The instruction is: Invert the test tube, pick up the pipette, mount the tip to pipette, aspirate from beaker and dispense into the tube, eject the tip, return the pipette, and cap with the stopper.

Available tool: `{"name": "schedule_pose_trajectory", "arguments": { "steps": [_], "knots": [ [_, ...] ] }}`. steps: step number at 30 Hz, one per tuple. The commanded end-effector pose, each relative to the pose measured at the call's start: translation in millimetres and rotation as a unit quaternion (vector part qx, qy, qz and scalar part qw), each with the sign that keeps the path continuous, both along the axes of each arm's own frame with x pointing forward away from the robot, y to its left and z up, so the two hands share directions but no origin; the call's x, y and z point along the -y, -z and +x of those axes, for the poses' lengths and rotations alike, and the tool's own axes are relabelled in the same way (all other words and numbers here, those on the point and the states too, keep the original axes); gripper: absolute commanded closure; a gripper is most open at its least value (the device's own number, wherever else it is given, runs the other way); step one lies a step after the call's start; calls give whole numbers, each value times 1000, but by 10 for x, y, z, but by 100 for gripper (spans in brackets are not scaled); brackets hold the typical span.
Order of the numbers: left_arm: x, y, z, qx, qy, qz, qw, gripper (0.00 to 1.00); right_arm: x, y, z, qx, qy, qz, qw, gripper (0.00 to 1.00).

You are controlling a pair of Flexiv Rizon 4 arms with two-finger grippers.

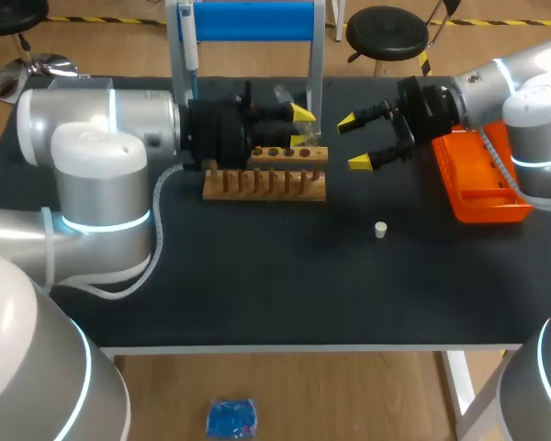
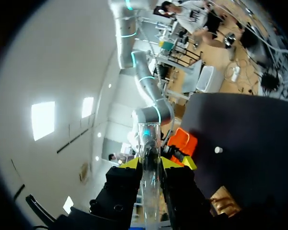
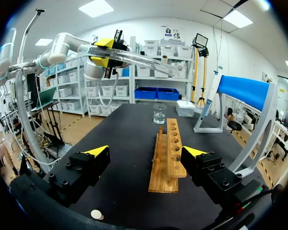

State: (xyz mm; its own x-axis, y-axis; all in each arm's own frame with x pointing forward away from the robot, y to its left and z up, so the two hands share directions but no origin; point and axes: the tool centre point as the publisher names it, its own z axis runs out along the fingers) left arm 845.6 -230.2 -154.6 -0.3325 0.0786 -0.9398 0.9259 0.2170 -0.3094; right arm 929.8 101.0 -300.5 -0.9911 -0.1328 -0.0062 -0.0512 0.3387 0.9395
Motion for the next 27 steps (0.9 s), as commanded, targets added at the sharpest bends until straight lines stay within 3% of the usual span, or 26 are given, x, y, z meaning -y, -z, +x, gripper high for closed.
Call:
{"name": "schedule_pose_trajectory", "arguments": {
  "steps": [1,7,27],
  "knots": [
    [2,-131,46,-140,-27,2,990,100,5,-2,-1,0,0,-1,1000,0],
    [-48,-129,112,-199,-44,-12,979,100,5,-2,-1,0,0,-1,1000,0],
    [-57,-128,117,-201,-42,-6,979,100,5,-2,-1,0,0,-1,1000,0]
  ]
}}
